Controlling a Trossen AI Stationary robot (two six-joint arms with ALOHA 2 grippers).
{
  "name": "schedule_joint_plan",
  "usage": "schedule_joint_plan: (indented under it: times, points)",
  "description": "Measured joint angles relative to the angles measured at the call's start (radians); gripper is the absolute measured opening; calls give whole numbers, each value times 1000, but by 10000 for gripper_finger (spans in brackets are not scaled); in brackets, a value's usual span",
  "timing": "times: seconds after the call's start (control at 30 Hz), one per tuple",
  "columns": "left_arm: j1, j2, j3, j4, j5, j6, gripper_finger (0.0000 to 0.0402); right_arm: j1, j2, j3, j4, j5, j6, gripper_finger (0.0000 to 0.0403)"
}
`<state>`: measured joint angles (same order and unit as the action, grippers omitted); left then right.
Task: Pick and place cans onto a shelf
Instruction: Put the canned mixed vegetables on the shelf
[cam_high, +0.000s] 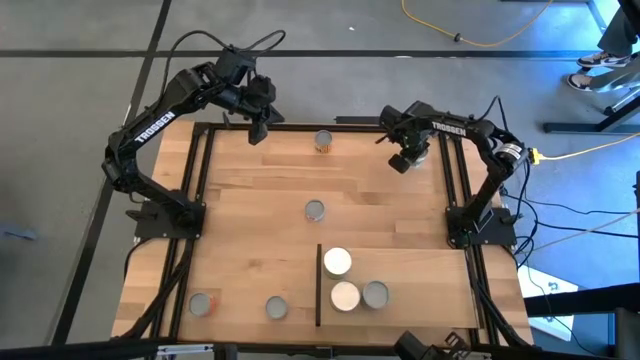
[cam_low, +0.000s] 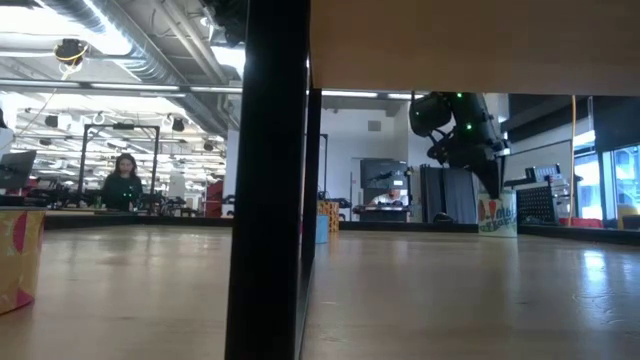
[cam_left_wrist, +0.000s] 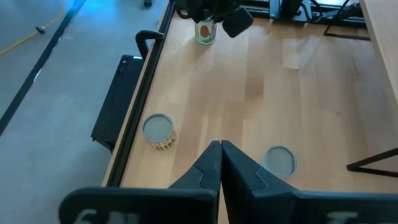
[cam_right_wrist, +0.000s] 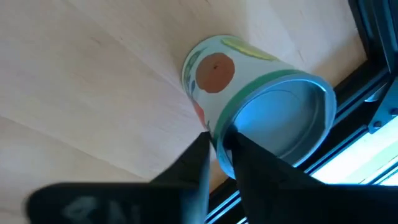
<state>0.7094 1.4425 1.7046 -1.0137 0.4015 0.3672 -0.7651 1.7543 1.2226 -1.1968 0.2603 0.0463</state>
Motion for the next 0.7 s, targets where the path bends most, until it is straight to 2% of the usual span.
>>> schedule_joint_plan:
  times: [0.1, 0.33, 0.53, 0.7]
  points:
    - [0, 0, 0, 1, 0, -1, 0, -1, 3, 17, -1, -3, -12, 17]
    - [-1, 0, 0, 2, 0, -2, 0, 11, 8, 104, -68, -7, -29, 17]
    - [-1, 0, 0, 1, 0, -1, 0, 79, 8, 292, -227, -13, -29, 17]
    - [-1, 0, 0, 1, 1, 4, 0, 188, 6, 502, -353, -33, -28, 17]
